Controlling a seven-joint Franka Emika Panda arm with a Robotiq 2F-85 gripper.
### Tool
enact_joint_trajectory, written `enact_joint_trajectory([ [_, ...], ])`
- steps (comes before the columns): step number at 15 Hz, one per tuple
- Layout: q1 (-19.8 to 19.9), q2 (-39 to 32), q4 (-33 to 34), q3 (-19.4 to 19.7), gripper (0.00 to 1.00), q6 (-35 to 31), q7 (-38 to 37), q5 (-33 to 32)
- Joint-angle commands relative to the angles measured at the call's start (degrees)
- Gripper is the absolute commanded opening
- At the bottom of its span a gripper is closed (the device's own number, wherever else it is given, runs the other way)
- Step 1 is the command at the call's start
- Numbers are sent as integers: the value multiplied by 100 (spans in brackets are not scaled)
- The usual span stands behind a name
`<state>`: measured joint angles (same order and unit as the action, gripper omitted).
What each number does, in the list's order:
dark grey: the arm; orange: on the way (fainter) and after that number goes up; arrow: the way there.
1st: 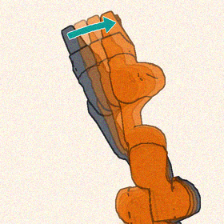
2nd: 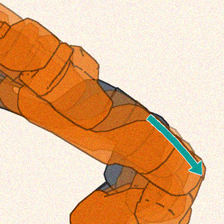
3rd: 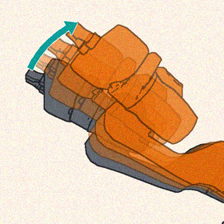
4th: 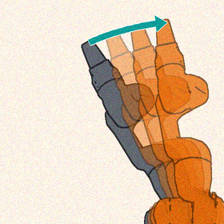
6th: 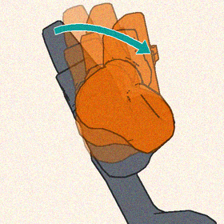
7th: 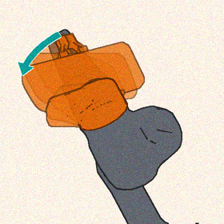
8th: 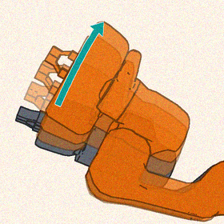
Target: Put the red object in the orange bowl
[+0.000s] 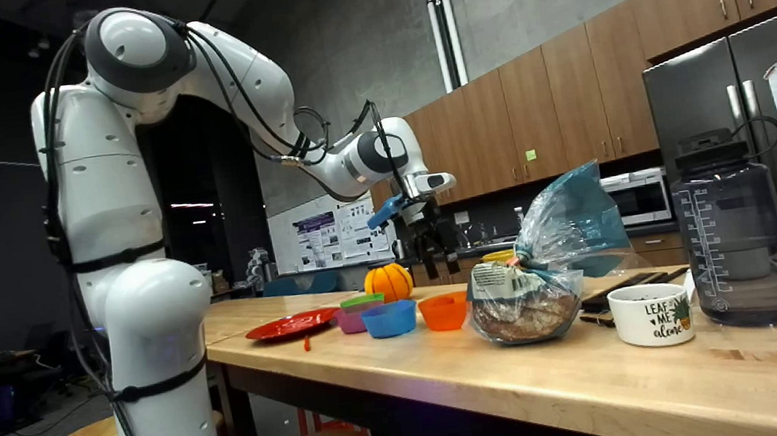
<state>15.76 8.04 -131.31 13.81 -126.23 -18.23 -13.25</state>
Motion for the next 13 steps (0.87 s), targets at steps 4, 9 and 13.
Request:
enact_joint_trajectory([
  [4,-252,283,85,-77,100,333,1259,789],
  [9,-530,312,147,-205,100,521,2145,1110],
  [13,-691,334,158,-268,100,511,2596,1297],
])
